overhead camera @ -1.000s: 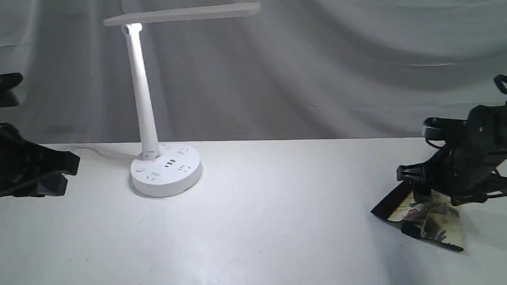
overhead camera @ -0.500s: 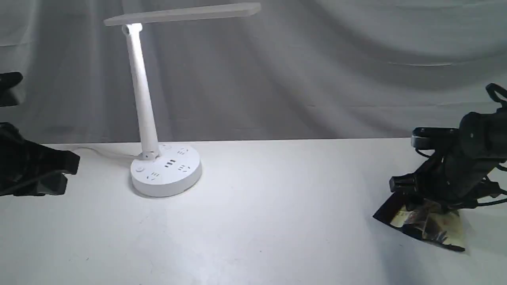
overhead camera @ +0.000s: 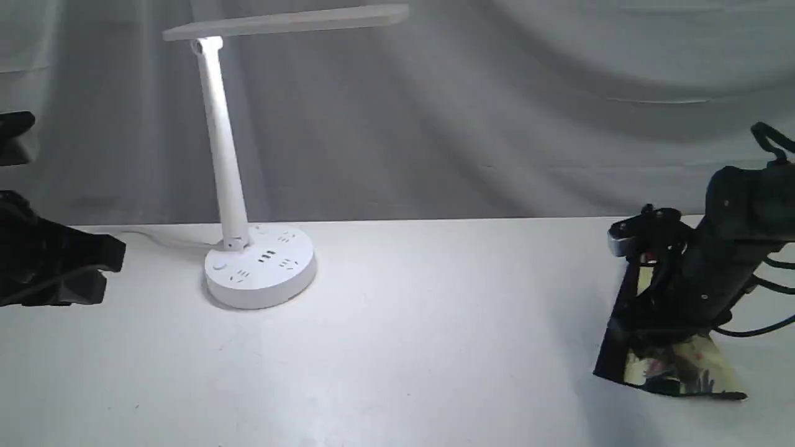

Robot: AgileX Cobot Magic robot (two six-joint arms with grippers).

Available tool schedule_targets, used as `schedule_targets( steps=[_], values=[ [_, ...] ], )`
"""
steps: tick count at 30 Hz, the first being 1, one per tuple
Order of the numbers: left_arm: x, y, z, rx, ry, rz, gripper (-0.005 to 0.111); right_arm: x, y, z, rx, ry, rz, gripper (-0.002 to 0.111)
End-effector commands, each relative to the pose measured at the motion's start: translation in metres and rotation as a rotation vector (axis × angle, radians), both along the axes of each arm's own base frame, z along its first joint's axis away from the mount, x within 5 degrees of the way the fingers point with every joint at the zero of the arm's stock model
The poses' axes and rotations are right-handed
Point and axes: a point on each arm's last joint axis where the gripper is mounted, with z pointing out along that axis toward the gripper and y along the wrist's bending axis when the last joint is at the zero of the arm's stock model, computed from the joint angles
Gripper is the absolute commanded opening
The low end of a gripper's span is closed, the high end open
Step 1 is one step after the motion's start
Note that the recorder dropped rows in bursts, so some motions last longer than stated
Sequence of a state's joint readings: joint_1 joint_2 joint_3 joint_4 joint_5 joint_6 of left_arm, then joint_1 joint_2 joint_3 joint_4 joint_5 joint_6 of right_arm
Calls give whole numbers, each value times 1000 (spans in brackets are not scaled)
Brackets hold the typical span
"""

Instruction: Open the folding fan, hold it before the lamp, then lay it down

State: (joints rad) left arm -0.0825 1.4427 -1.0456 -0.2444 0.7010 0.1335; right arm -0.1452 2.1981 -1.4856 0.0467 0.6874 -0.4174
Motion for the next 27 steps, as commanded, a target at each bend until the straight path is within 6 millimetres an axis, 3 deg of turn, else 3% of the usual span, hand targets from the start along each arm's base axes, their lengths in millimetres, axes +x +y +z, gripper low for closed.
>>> schedule_targets(
  steps=[1,14,27],
  values=[
    [2,0,2,-7,-20,6,25,-18,11,-13,5,191,194,48],
    [3,0,2,-7,-24,7,25,-37,52,-11,104,392,653,43],
    [3,0,3,-7,-28,8,25,-33,95,7,-207,373,938,43]
  ],
)
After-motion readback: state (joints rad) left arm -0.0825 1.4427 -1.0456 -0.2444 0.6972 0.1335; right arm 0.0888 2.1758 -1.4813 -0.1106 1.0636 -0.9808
